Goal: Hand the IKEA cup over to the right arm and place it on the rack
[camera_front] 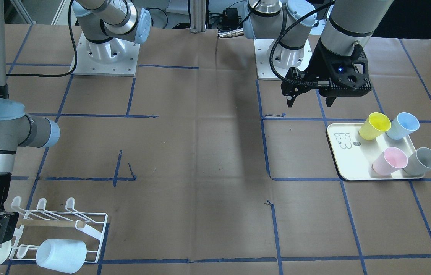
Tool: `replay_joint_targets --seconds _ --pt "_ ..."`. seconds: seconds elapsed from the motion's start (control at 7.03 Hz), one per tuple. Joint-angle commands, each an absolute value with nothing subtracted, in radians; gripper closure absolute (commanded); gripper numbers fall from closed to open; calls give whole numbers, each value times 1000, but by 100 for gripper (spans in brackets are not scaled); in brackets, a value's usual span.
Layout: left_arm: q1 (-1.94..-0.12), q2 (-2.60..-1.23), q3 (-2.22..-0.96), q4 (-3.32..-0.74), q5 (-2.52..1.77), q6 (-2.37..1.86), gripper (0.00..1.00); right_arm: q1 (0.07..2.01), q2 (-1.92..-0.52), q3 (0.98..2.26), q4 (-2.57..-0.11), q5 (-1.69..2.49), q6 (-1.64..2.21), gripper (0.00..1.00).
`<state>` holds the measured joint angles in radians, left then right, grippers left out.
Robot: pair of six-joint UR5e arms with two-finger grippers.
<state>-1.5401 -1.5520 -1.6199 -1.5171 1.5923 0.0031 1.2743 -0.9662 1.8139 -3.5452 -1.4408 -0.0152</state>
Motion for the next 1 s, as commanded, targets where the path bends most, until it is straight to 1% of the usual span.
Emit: replay_joint_targets --seconds 0.0,0.57,0.85 --pt "-1540 -1551 -1620 -1517 1592 3 1 1275 -966 1810 -3534 -1442 -23 1" --pt "-1540 -1551 -1620 -1517 1592 3 1 1273 -973 1802 -3534 -1442 -23 0" --pt "-1540 -1551 -1620 -1517 1592 3 1 1284 -1012 1801 -3533 -1434 -9 0"
